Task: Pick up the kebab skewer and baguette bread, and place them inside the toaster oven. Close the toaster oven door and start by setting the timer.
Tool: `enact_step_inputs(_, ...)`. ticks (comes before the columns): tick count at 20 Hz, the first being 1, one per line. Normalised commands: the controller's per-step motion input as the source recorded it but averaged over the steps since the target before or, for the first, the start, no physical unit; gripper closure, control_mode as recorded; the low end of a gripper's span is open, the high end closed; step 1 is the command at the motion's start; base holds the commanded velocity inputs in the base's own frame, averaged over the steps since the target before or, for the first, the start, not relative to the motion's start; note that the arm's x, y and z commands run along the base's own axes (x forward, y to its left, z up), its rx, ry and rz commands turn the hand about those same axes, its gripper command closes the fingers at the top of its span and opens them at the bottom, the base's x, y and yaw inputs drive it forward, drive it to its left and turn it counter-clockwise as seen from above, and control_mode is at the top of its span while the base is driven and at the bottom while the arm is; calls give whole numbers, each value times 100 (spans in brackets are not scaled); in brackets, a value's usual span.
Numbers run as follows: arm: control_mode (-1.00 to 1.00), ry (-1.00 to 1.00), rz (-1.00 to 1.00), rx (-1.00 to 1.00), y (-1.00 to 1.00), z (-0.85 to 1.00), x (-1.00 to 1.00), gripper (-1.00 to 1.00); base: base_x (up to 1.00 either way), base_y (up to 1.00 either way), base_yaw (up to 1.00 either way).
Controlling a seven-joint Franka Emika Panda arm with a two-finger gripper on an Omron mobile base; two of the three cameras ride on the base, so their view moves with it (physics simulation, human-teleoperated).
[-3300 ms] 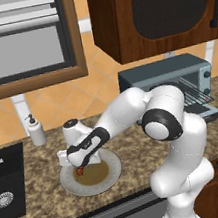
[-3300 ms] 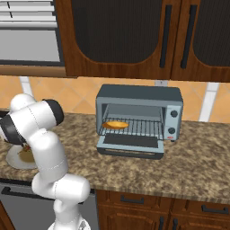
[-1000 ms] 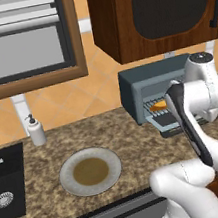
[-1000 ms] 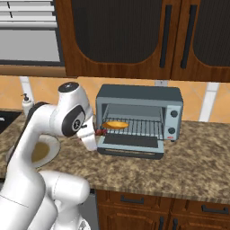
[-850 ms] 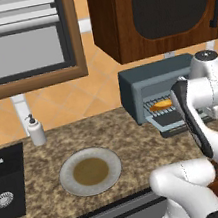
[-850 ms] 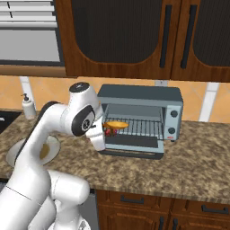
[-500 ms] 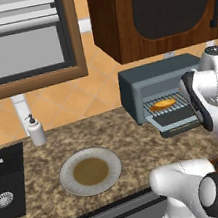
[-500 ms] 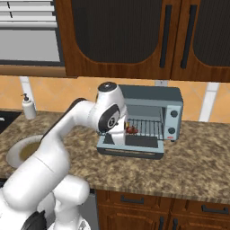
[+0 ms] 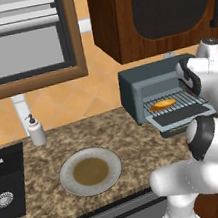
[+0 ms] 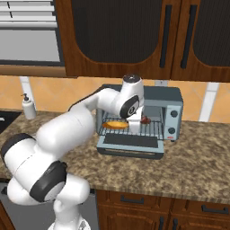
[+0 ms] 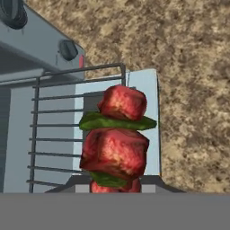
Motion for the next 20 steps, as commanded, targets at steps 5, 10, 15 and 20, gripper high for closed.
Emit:
enact_step_inputs(5, -100, -1, 0, 0, 0, -31, 22, 100, 0, 0, 0)
enact_step_inputs(10, -100, -7, 0, 0, 0, -50, 13, 100, 0, 0, 0)
enact_step_inputs(15, -100, -4, 0, 0, 0, -16, 30, 100, 0, 0, 0)
enact_step_inputs(20, -100, 0, 0, 0, 0, 0, 37, 100, 0, 0, 0)
